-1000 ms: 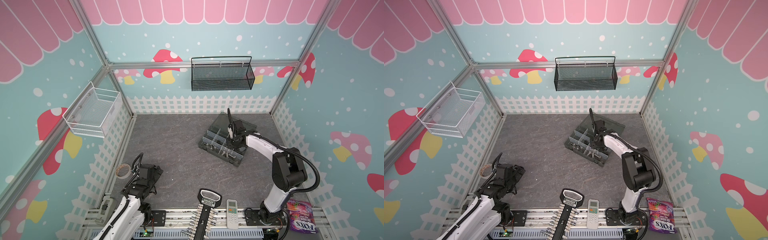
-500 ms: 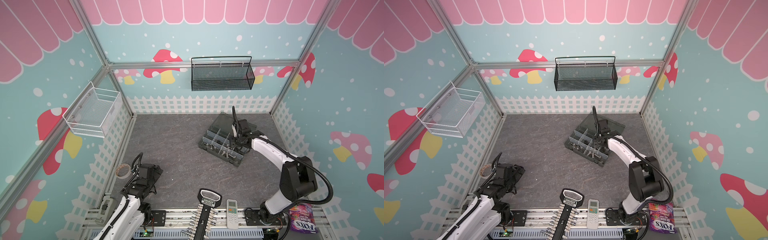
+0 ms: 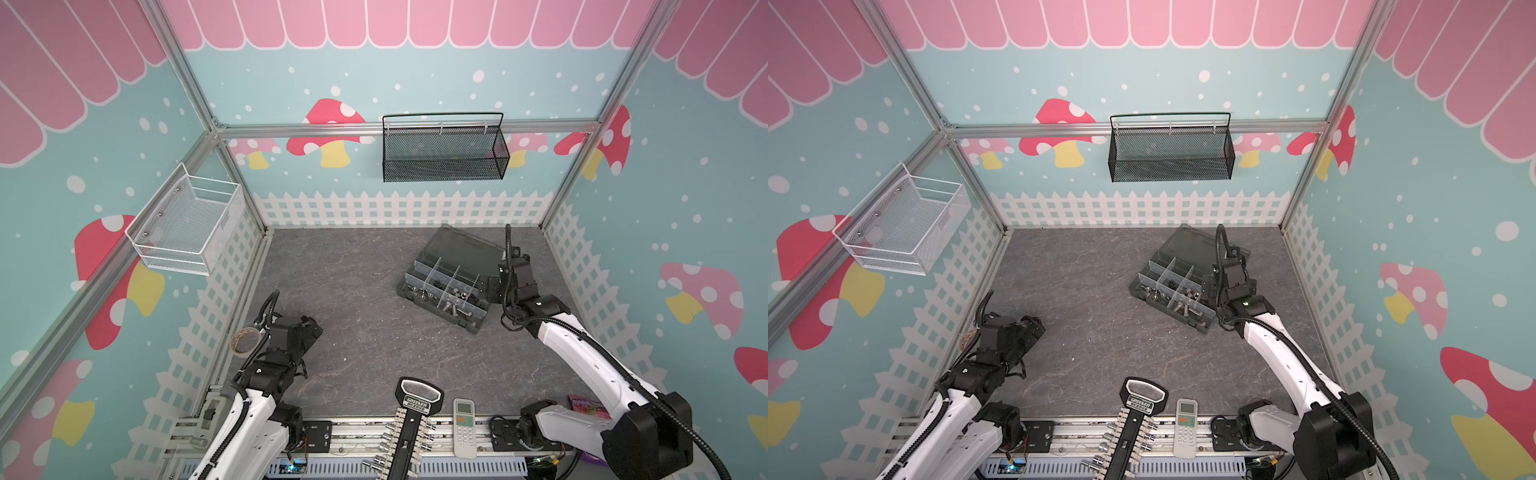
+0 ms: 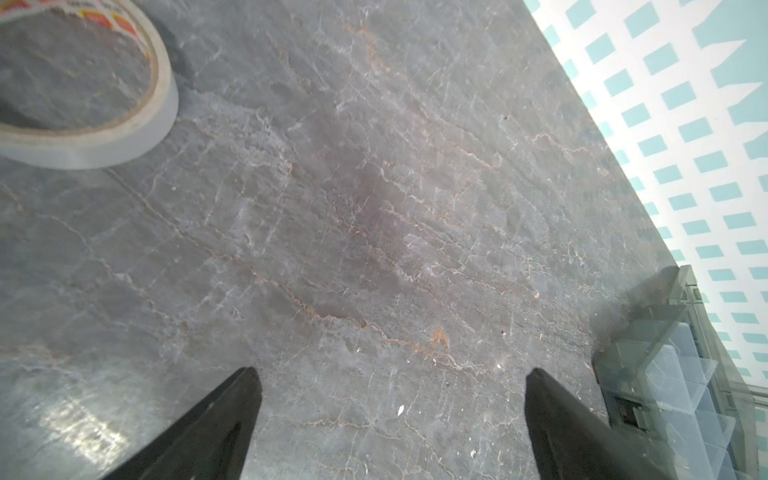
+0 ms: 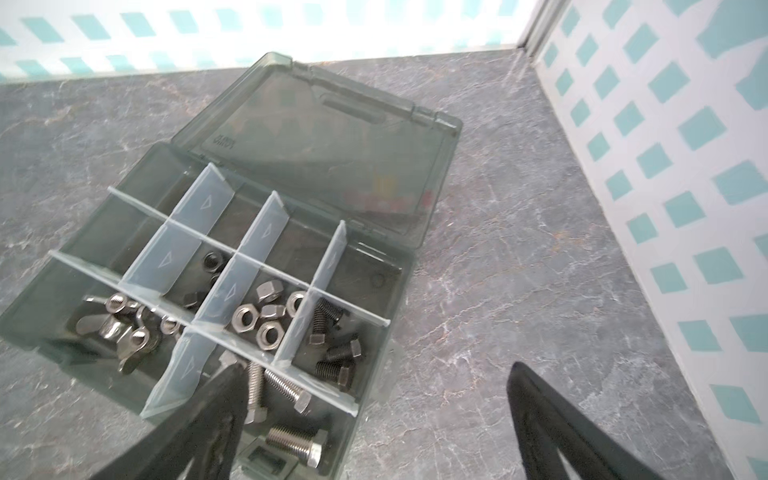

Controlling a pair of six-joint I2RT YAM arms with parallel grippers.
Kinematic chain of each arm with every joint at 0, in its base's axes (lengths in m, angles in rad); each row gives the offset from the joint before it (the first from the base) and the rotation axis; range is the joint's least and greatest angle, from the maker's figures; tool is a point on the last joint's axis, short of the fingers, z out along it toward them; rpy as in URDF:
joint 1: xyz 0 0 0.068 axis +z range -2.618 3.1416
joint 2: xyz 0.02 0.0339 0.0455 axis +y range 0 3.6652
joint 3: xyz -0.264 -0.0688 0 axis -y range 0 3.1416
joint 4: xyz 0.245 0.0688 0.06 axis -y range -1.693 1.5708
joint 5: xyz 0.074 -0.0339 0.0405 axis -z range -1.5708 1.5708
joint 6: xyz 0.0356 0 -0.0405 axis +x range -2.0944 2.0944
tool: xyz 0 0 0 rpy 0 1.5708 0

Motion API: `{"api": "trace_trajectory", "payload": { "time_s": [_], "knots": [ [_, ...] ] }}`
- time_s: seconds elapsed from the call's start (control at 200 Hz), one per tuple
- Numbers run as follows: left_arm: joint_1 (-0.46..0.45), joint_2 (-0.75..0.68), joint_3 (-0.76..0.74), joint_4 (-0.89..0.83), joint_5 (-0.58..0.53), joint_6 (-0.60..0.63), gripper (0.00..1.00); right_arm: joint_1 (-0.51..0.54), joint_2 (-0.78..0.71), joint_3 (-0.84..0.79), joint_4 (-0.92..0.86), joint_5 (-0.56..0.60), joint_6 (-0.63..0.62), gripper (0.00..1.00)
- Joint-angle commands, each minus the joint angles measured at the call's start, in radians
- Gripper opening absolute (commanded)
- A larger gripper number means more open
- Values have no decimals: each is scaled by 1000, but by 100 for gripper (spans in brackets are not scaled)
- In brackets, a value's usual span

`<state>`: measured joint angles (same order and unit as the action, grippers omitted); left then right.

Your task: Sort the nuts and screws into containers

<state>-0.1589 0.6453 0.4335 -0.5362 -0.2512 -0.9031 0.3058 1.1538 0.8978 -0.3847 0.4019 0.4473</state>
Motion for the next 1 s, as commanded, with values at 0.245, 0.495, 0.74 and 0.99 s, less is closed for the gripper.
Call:
{"api": "trace_trajectory", "payload": {
  "time_s": [0.245, 0.495, 0.74, 0.99],
  "knots": [
    [5, -35, 42, 71, -172, 186, 100, -14, -191, -247, 270, 210, -23, 99],
    [5, -117, -44, 256, -246, 360, 100, -16, -416, -527, 583, 327, -169, 98],
    [6, -200, -183, 486, -257, 519, 100, -23, -669, -812, 898, 296, -301, 98],
    [5, -187, -259, 638, -282, 697, 100, -46, -806, -951, 957, 316, -307, 98]
  ]
}}
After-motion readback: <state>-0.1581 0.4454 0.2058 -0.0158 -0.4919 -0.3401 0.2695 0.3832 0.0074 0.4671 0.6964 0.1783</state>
